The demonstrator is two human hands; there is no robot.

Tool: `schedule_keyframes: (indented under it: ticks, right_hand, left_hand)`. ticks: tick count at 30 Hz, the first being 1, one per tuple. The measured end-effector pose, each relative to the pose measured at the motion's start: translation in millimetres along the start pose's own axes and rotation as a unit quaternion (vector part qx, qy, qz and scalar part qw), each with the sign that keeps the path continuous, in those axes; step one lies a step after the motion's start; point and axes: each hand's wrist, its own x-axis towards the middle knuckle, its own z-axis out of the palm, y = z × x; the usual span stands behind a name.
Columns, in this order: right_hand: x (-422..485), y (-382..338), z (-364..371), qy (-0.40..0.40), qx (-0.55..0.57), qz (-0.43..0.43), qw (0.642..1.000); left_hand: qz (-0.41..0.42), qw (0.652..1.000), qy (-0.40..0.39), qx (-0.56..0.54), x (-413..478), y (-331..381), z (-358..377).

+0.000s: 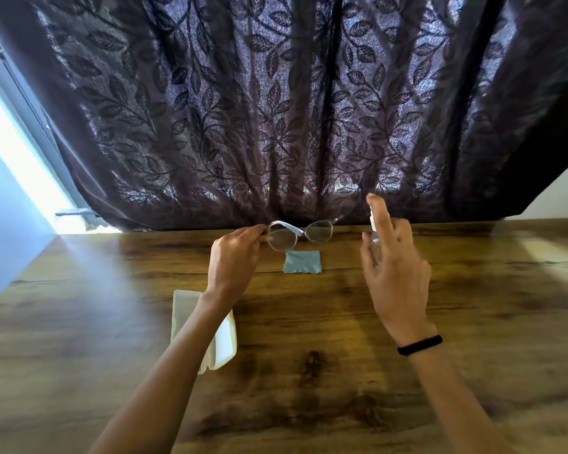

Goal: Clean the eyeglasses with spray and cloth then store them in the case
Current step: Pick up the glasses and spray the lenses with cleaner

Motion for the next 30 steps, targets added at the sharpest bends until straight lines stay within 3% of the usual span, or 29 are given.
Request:
schedule_keyframes:
  ticks: [6, 13, 19, 30]
  right_hand:
    - [-3.0, 2.9, 5.9, 0.008, 0.007, -0.004, 1.000]
    - [-9.5, 7.3, 2.5, 0.086, 0.067, 0.009, 0.994]
    - [-47.5, 40.5, 21.6, 0.064, 0.190, 0.115, 0.973]
    - [-84.3, 70.4, 33.2, 0.098, 0.206, 0.198, 0.953]
  left_hand:
    - [0.001, 1.000, -0.006, 0.010, -0.3, -0.4, 0.0]
    - [-0.011, 1.000, -0.008, 0.014, -0.2, -4.7, 0.1]
    - [-0.017, 1.000, 0.001, -0.004, 0.1, -3.4, -2.7]
    - [-0.021, 0.999, 0.005, -0.024, 0.8, 6.4, -1.6]
